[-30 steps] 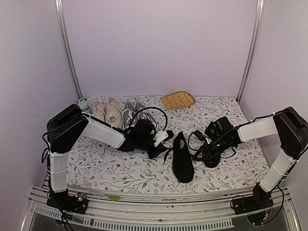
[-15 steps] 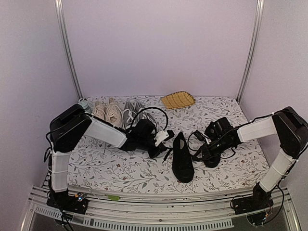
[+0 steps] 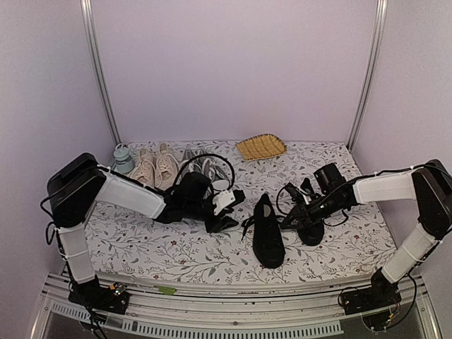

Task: Tie the shoes
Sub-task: Adjust the loops with the shoelace on the shoe, then pull the shoelace from the shoe.

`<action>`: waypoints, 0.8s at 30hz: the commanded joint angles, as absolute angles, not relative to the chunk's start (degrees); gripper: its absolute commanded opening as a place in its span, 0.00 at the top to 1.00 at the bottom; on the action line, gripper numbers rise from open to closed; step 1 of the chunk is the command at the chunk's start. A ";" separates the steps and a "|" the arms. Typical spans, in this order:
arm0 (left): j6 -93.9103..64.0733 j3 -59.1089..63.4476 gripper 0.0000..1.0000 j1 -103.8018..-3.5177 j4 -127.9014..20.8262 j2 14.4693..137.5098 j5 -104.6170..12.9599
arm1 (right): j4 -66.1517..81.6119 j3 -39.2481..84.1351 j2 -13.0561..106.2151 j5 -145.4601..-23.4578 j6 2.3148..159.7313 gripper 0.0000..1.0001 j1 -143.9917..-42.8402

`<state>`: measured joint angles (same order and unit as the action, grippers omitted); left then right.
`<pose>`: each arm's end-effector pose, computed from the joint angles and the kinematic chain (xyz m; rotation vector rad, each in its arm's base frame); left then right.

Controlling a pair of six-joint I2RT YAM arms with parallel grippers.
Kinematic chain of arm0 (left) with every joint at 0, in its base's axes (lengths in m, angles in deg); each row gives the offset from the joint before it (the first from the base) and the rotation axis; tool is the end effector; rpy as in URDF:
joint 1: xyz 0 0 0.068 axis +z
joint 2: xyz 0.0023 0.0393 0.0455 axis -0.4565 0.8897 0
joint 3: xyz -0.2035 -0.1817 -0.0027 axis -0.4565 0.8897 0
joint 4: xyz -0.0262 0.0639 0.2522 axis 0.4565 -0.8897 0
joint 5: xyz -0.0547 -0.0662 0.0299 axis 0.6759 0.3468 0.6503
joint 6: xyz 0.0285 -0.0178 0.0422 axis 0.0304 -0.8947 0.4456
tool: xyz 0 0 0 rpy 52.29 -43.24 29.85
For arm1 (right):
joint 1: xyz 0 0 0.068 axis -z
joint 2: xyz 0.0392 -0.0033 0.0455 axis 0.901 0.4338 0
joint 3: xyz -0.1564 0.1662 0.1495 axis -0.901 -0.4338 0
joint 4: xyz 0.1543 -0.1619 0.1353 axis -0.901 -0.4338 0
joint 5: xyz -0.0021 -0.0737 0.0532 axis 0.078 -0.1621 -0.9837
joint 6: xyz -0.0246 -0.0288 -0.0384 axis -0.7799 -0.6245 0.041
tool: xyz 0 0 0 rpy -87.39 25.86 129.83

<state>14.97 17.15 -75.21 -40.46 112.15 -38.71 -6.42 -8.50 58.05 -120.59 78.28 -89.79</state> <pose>0.2553 -0.2981 0.1263 1.3737 1.8331 -0.5769 0.2479 0.1455 0.1473 -0.7433 2.5404 1.1872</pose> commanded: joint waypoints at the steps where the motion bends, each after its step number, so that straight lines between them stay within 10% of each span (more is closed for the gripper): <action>1: 18.56 20.58 0.49 -76.56 -39.88 105.22 -39.02 | -10.83 -5.45 54.79 -117.68 75.75 0.51 -89.69; 9: 12.56 14.25 0.85 -84.71 -46.17 108.16 -33.63 | -13.29 -1.16 55.52 -108.24 76.36 0.49 -89.69; 24: 7.55 4.29 0.75 -84.93 -50.59 118.28 -40.68 | -12.82 -2.11 54.75 -107.68 76.58 0.49 -89.69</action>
